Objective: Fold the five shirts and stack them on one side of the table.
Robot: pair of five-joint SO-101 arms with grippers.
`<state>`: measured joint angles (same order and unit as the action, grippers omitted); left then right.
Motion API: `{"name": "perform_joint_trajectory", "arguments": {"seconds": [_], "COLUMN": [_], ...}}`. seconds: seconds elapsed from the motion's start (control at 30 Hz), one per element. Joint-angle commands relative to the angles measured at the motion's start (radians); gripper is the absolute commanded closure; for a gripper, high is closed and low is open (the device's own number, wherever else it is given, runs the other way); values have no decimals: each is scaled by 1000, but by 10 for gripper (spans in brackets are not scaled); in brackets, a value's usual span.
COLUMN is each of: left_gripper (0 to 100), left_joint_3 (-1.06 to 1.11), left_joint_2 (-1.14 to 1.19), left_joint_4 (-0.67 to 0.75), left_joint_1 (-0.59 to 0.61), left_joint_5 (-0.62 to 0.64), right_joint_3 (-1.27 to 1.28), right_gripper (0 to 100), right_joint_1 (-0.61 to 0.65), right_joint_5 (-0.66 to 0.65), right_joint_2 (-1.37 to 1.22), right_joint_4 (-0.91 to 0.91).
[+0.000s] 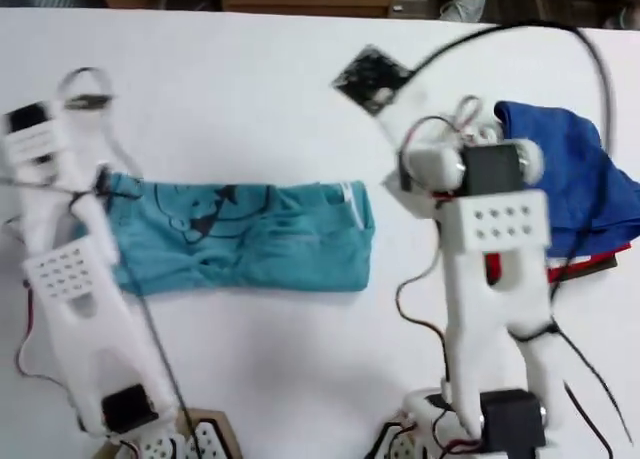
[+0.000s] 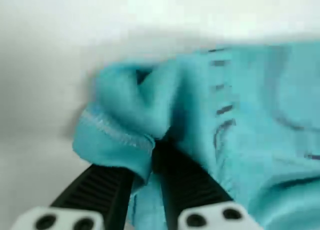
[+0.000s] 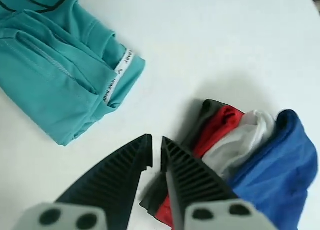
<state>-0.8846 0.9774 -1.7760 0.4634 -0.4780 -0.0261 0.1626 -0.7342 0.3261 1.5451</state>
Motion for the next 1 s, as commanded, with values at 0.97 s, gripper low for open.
{"name": "perform_joint_trajectory", "arguments": {"seconds": [0.97], "left_gripper": [978], "left_joint_3": [341], "left_joint_2": [-557], "left_joint_4": [115], "left_joint_1": [-904], "left_joint_5": [201], "right_joint_3": [61], "right_gripper": [974], "right_joint_1": [-693], "right_joint_5": [6], "right_joint_2": [263], "right_joint_4": [-2]}}
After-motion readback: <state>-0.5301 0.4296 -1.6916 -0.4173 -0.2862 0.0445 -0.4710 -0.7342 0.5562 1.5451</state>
